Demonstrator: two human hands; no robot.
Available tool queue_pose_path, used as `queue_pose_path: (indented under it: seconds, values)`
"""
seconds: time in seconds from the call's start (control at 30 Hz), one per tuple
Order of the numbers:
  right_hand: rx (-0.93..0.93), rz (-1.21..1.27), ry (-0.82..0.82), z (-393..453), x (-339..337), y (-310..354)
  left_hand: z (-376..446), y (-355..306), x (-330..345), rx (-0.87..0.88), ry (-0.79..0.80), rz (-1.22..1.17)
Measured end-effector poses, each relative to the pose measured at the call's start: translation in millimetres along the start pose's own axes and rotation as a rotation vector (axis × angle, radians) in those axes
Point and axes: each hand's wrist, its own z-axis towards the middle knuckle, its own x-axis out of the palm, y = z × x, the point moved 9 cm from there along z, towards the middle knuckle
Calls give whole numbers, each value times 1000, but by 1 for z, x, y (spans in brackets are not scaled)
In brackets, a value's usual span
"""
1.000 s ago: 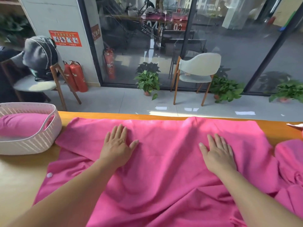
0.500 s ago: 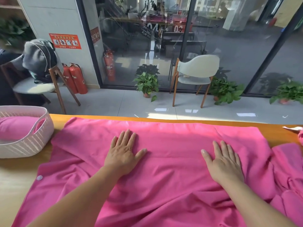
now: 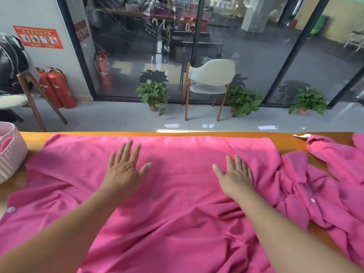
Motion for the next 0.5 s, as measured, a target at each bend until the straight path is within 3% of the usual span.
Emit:
queue_pose_path:
  seconds: [0.07, 0.17, 0.33, 0.43, 0.5]
  values:
    - [-7, 47, -76, -21, -12, 0, -15, -21, 6, 29, 42, -28]
    - [-128, 39, -54, -66, -13, 12, -43, -36, 26, 44, 210, 44]
    - [-302, 232, -196, -150, -40, 5, -88, -58, -16, 145, -3, -129]
    - [-331, 236, -122, -197, -31, -4, -130, -76, -22, 212, 51, -207]
    - [-364, 248, -78, -225, -28, -5, -159, -90, -30, 275, -7, -260]
